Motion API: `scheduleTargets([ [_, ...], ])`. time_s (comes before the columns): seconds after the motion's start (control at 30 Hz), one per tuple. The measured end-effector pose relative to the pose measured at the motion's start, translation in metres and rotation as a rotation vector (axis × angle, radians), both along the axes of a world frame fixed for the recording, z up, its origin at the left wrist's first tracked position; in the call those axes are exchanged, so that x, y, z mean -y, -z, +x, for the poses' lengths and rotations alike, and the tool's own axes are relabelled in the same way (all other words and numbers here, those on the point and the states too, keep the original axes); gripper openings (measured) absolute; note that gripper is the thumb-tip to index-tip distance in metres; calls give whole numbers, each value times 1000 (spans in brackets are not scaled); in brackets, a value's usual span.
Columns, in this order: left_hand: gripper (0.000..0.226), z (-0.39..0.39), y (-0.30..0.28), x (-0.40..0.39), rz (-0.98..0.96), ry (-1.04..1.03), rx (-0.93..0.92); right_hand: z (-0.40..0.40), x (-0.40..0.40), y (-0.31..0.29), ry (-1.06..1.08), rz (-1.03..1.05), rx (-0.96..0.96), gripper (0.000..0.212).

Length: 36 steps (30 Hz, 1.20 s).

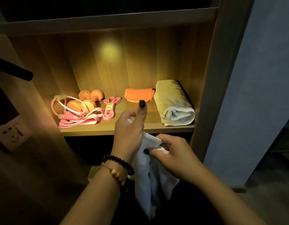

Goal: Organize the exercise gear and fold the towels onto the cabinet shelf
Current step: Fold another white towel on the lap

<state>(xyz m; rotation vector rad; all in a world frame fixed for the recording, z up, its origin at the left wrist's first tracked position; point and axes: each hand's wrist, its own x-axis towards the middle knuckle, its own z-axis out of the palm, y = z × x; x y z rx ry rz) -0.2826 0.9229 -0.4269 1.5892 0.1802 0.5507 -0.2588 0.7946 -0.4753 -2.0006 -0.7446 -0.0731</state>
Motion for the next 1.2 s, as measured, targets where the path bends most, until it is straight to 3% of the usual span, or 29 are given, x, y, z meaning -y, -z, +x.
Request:
scheduleTargets([
  [0.07,60,-12,8,-7,-17,2,36,-2,1,4,43,-1,2,5],
  [0.13,59,-24,20,-12,-26,31,52,-5,4,7,83,0,-5,9],
  [0.27,14,-38,50,-20,52,76,-16,-6,6,9,154,129,-70,24],
  [0.33,5,-38,64,-22,73,48,-42,-3,6,8,181,222,-131,27],
  [0.53,17,-38,82,-9,-264,-110,-24,-8,11,3,181,323,-419,28],
  [0.6,16,-34,86,-9,-284,-225,-47,-12,14,1,116,333,-487,28],
  [0.7,41,-32,90,-9,-300,-317,-37,-16,20,1,43,356,-537,26],
  [0.77,45,-36,93,-7,-267,-310,29,-19,25,1,34,342,-560,26],
  [0.9,23,-37,105,-7,23,-266,68,-19,35,2,-109,138,-643,29],
  [1.07,26,-43,114,-1,-43,-232,23,-15,27,21,36,-39,-439,10],
  [1.2,40,-47,110,3,-262,-151,42,-13,24,32,131,-60,-1,5],
])
